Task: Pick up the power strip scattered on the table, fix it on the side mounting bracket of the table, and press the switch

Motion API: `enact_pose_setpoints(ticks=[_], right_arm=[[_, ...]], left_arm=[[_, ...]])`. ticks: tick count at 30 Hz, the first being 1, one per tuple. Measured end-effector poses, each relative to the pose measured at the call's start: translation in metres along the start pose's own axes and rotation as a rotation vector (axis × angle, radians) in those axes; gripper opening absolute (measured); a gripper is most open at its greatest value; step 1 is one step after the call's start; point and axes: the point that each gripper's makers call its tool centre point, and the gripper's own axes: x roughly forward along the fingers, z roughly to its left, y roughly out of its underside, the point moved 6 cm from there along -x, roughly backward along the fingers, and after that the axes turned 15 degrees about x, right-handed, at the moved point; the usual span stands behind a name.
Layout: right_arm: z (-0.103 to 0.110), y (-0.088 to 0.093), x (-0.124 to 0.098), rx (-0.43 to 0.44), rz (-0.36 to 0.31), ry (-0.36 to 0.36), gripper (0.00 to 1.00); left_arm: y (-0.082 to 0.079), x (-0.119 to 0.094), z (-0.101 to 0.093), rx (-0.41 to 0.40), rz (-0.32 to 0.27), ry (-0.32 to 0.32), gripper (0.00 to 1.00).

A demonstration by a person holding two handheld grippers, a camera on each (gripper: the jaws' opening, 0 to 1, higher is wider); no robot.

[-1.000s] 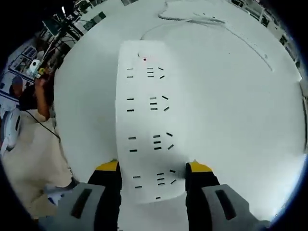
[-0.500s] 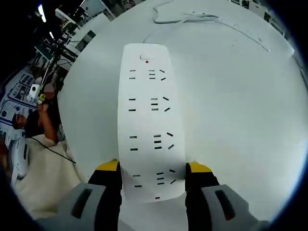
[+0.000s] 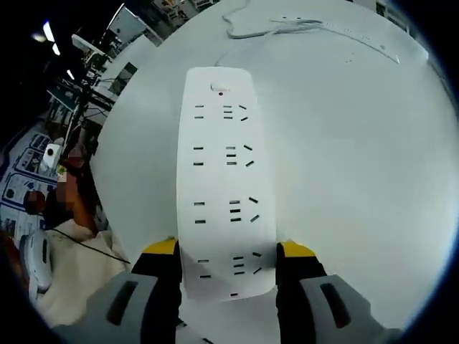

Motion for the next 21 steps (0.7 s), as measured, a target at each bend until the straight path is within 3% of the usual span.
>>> enact_pose_setpoints(ticks=[4, 8, 15, 17, 21], right_arm=[[0.003, 0.001, 0.001, 0.02, -0.009, -0.009, 0.47], [0.003, 0.0, 0.001, 0.016, -0.01, 0.004, 0.47], [0.008, 0.003, 0.004, 0.012, 0.001, 0.03, 0.47], [0.006, 0.002, 0.003, 0.013, 0.005, 0.031, 0.47], [0.012, 0.006, 0.006, 0.01, 0.006, 0.045, 0.47]], left_arm=[[-0.006, 0.013, -0.001, -0.096, -0.012, -0.006, 0.78], [-0.007, 0.022, -0.006, -0.191, -0.041, 0.031, 0.78], [-0.012, 0.041, -0.018, -0.263, -0.047, 0.073, 0.78], [-0.015, 0.046, -0.025, -0.314, -0.054, 0.109, 0.78], [-0.016, 0.06, -0.029, -0.426, -0.057, 0.114, 0.78]])
